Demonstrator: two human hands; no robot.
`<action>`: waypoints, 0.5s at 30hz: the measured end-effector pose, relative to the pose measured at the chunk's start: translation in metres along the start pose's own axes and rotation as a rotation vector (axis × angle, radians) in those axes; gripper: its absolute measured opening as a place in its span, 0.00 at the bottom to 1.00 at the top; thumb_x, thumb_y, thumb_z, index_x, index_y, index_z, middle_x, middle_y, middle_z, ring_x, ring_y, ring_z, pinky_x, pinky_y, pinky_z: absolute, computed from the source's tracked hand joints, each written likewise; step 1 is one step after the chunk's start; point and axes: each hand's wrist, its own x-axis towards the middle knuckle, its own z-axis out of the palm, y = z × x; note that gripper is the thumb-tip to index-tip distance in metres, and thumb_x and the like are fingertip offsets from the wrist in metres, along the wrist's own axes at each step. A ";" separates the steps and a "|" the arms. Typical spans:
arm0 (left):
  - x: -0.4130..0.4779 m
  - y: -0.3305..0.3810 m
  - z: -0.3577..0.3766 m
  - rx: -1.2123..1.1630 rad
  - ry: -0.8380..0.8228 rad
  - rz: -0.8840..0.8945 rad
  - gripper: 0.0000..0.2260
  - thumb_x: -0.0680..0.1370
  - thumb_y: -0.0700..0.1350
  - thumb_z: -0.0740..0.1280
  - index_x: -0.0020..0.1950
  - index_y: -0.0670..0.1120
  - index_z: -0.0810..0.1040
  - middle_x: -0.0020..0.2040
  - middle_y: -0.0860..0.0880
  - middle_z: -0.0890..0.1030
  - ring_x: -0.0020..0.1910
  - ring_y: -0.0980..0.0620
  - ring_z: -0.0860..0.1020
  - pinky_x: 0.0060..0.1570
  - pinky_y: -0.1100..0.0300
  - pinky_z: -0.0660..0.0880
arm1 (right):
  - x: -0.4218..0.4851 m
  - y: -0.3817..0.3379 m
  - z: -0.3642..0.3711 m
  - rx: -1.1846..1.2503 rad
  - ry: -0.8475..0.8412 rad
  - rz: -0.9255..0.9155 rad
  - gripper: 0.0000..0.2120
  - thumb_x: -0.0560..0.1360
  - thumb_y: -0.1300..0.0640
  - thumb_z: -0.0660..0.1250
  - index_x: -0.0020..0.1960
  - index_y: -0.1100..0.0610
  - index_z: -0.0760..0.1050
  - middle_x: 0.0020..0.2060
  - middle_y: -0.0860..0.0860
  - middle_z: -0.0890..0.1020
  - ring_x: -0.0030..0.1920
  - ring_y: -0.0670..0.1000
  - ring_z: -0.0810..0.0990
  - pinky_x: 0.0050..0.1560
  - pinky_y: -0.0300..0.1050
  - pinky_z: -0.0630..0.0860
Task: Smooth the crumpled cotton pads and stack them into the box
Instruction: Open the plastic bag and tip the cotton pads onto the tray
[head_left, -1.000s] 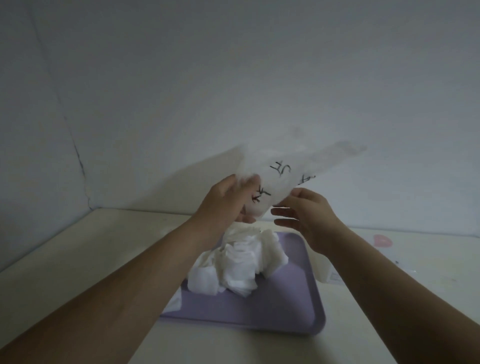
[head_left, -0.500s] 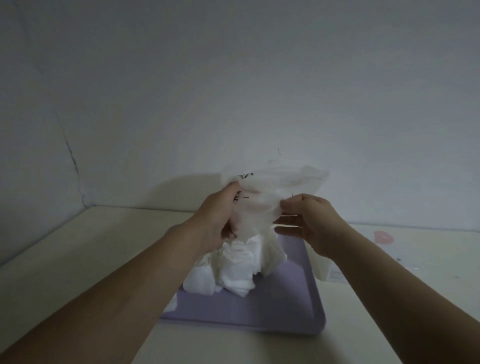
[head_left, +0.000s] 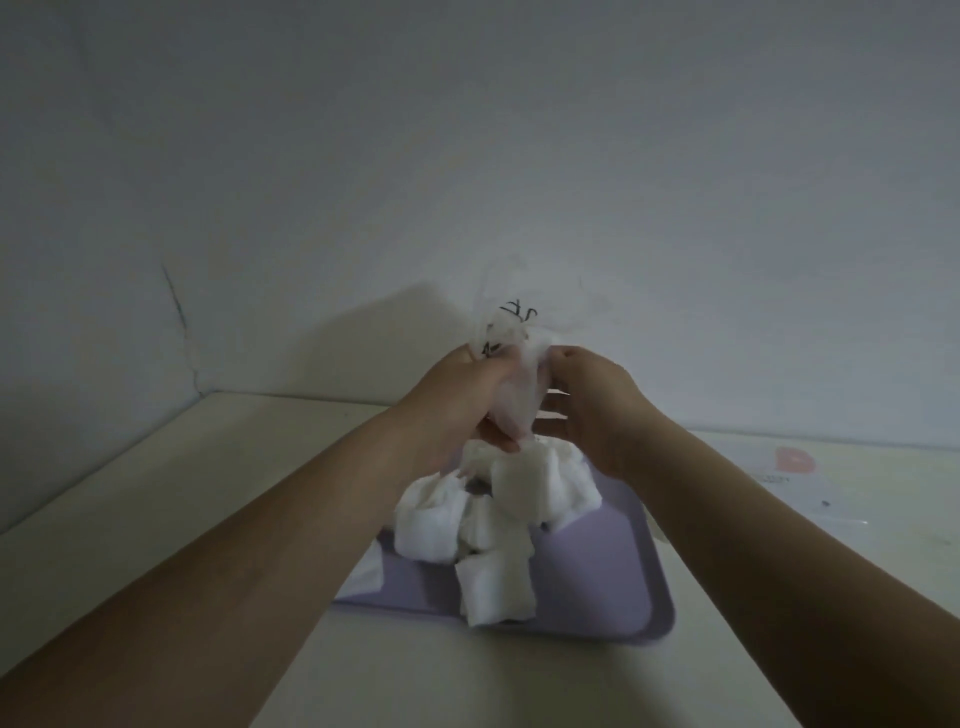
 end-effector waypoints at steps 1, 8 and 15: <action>-0.002 0.002 -0.004 0.044 0.035 0.011 0.10 0.85 0.51 0.63 0.57 0.46 0.79 0.45 0.41 0.84 0.32 0.47 0.83 0.29 0.55 0.79 | -0.001 0.000 0.005 -0.038 0.008 -0.002 0.09 0.82 0.61 0.61 0.57 0.59 0.79 0.51 0.59 0.84 0.49 0.59 0.84 0.53 0.58 0.83; -0.014 -0.018 -0.065 0.913 0.172 0.085 0.30 0.82 0.45 0.60 0.83 0.55 0.54 0.79 0.47 0.68 0.70 0.42 0.75 0.64 0.46 0.77 | -0.008 0.018 0.068 -0.153 -0.025 -0.036 0.09 0.83 0.57 0.64 0.59 0.57 0.80 0.53 0.59 0.85 0.54 0.59 0.86 0.51 0.55 0.85; -0.029 -0.034 -0.069 1.270 0.163 0.038 0.36 0.82 0.54 0.62 0.83 0.54 0.43 0.84 0.40 0.48 0.69 0.35 0.75 0.60 0.45 0.75 | 0.002 0.032 0.105 -0.018 -0.004 0.045 0.09 0.78 0.61 0.61 0.50 0.57 0.81 0.46 0.56 0.86 0.47 0.58 0.86 0.38 0.46 0.85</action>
